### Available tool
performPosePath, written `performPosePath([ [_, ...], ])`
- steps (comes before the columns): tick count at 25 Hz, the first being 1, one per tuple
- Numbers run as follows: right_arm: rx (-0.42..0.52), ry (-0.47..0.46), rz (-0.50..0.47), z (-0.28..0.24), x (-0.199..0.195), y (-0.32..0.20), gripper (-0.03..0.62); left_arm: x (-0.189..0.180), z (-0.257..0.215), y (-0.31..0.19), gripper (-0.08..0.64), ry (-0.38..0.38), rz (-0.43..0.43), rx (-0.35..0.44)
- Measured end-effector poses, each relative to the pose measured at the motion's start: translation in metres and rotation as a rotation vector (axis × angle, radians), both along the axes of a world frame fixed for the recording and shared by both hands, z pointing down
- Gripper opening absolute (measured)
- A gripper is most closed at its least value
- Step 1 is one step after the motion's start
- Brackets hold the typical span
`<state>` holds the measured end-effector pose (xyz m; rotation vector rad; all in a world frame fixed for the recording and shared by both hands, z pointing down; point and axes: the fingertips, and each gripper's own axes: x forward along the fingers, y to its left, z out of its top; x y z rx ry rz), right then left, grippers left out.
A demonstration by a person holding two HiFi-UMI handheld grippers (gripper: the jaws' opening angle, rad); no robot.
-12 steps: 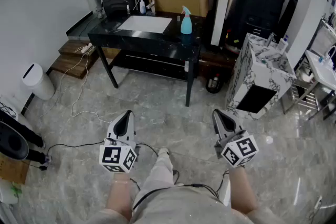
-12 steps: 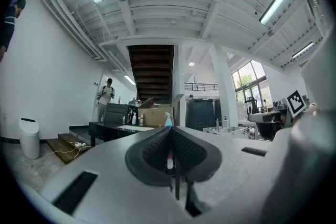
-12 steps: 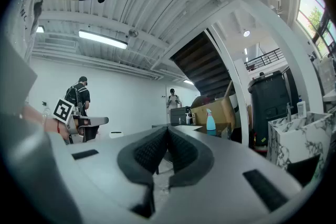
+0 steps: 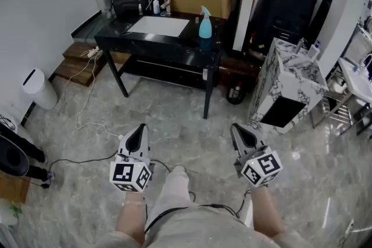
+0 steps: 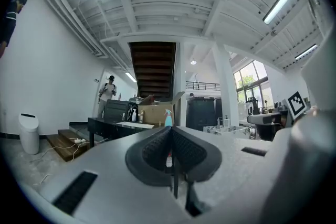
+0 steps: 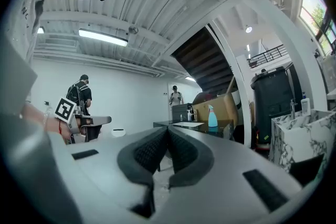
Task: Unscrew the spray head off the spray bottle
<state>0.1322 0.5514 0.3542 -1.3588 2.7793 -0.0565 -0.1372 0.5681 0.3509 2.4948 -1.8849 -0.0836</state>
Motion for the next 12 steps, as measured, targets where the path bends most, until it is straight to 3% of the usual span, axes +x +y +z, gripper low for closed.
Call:
performPosePath([
  [12, -0.013, -0.002, 0.029, 0.012, 0.013, -0.072, 0.005, 0.003, 0.006, -0.079, 0.006, 0.030, -0.004, 0.009],
])
